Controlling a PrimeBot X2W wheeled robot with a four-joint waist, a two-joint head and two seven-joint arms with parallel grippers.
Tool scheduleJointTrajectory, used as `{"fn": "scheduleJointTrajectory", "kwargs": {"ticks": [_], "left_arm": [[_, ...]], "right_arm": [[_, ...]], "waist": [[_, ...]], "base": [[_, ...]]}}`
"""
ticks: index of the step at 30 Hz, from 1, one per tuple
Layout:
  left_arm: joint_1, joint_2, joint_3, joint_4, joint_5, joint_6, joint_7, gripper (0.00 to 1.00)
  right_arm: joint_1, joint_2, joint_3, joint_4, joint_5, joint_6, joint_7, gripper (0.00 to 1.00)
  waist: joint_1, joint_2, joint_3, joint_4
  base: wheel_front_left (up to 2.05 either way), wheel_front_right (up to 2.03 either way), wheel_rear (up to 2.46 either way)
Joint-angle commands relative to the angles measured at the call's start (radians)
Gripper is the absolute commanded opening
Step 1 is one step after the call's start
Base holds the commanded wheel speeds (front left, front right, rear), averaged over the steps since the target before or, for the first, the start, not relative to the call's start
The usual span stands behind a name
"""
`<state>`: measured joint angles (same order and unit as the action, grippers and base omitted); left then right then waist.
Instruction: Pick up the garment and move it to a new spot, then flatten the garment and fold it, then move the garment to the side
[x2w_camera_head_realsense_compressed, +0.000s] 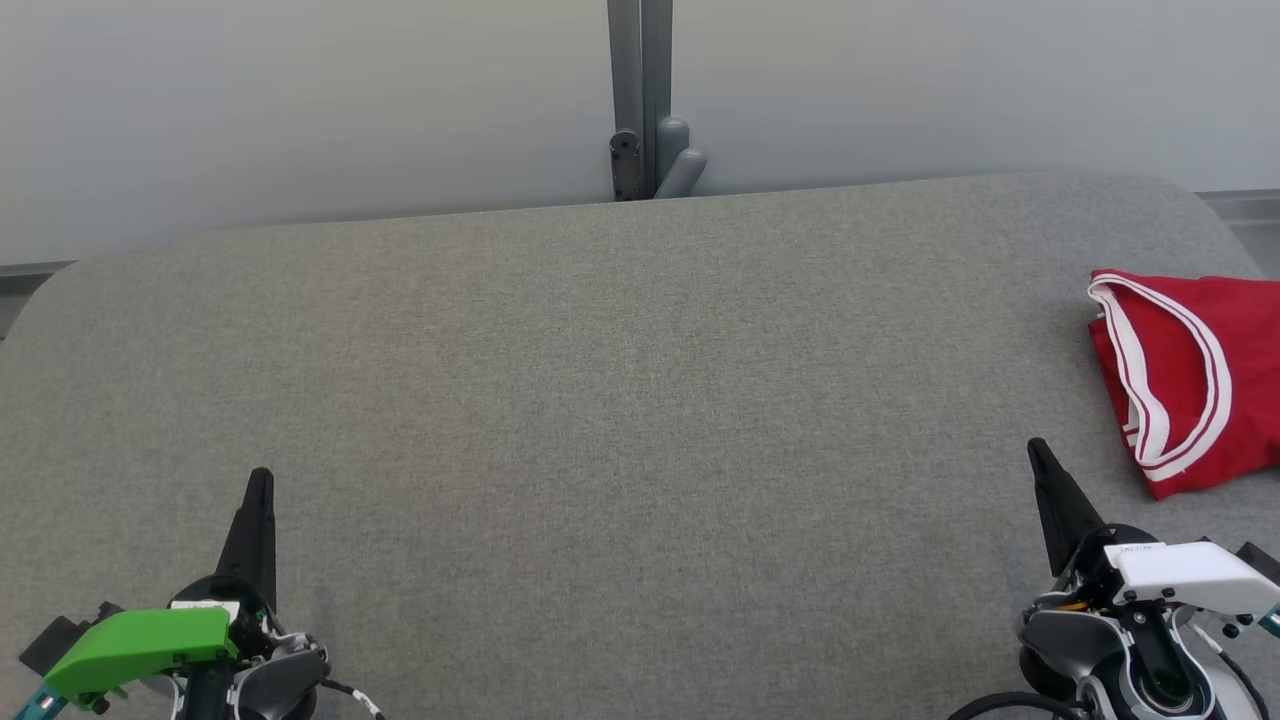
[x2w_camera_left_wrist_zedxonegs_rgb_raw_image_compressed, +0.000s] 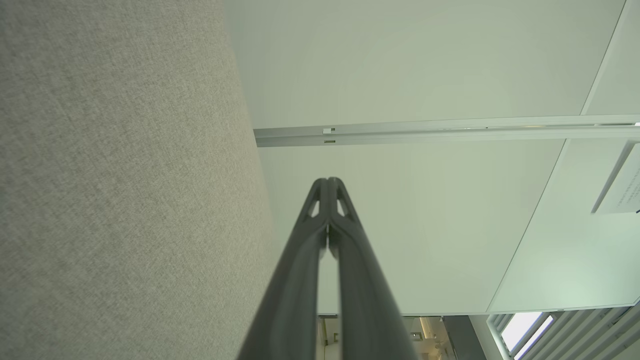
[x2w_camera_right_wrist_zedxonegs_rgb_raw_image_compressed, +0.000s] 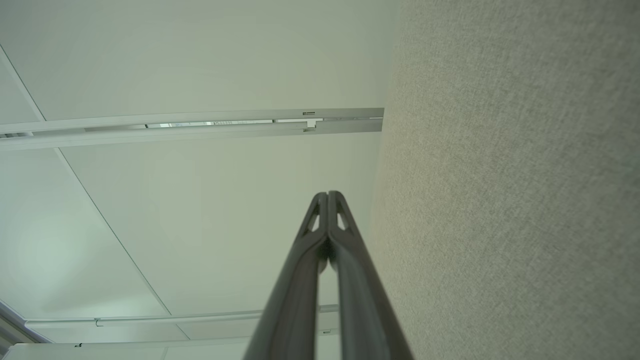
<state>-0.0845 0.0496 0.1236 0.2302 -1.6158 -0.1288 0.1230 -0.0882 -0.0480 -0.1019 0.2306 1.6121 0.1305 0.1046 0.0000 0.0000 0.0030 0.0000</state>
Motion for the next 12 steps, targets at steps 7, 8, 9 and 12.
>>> {"fn": "scheduleJointTrajectory", "kwargs": {"ticks": [7,8,9,12], "left_arm": [[-0.016,0.003,0.002,-0.003,0.004,-0.004,0.004,0.00],[-0.016,0.003,0.002,-0.003,0.004,-0.004,0.004,0.00],[-0.016,0.003,0.002,-0.003,0.004,-0.004,0.004,0.00],[-0.016,0.003,0.002,-0.003,0.004,-0.004,0.004,0.00]], "right_arm": [[-0.010,-0.004,0.001,-0.005,0.007,0.000,0.003,0.00],[-0.010,-0.004,0.001,-0.005,0.007,0.000,0.003,0.00],[-0.010,-0.004,0.001,-0.005,0.007,0.000,0.003,0.00],[-0.010,-0.004,0.001,-0.005,0.007,0.000,0.003,0.00]], "waist": [[0.0000,0.0000,0.000,0.000],[0.0000,0.0000,0.000,0.000],[0.0000,0.0000,0.000,0.000],[0.0000,0.0000,0.000,0.000]], "base": [[0.00,0.00,0.00],[0.00,0.00,0.00],[0.00,0.00,0.00],[0.00,0.00,0.00]]}}
